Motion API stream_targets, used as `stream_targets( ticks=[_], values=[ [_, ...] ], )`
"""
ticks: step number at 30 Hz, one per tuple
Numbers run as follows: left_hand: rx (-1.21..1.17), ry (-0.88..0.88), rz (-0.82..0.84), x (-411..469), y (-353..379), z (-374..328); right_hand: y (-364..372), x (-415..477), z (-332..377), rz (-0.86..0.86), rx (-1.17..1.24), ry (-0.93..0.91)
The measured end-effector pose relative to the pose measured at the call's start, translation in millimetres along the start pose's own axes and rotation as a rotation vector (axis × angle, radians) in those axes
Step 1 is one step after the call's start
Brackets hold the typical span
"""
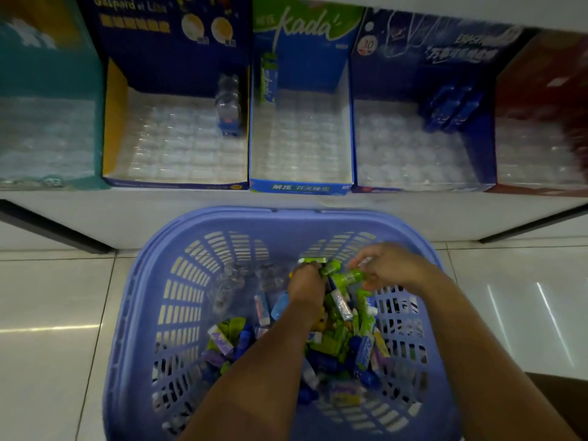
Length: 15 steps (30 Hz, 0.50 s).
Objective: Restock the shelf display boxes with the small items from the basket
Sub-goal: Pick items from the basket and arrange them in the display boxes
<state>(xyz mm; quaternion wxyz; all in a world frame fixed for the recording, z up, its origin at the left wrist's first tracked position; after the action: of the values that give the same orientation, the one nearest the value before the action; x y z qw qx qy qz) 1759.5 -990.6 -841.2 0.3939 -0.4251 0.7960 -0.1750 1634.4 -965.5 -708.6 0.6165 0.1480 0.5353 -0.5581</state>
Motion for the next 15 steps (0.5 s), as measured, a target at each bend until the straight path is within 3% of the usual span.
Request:
stream_targets(
  ticks=[4,7,11,15],
  values=[
    [-0.068,-0.040,0.012,-5,-6,1,-4,-25,8,0.269,0.445,-0.119],
    [-0.199,-0.031,-0.022,-16,-23,0,-8,-39,15,0.363,0.576,-0.240],
    [-0.439,0.015,-0.084,-34,-63,-14,-21,-59,27,0.331,0.634,-0.397],
    [-0.656,0.123,0.011,-58,-102,-45,-50,-85,44,0.176,0.687,-0.551]
  ],
)
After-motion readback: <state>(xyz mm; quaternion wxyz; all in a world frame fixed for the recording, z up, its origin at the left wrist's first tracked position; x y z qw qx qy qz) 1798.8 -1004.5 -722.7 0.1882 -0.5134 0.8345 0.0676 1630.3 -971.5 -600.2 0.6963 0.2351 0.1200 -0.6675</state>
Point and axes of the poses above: each hand's wrist, its own x-axis towards the middle knuckle, its own y-axis out of the palm, z = x × y, the point moved 6 cm from there along x, towards the middle knuckle, and after that the axes turned 4 degrees about y, right-handed, at the moved point
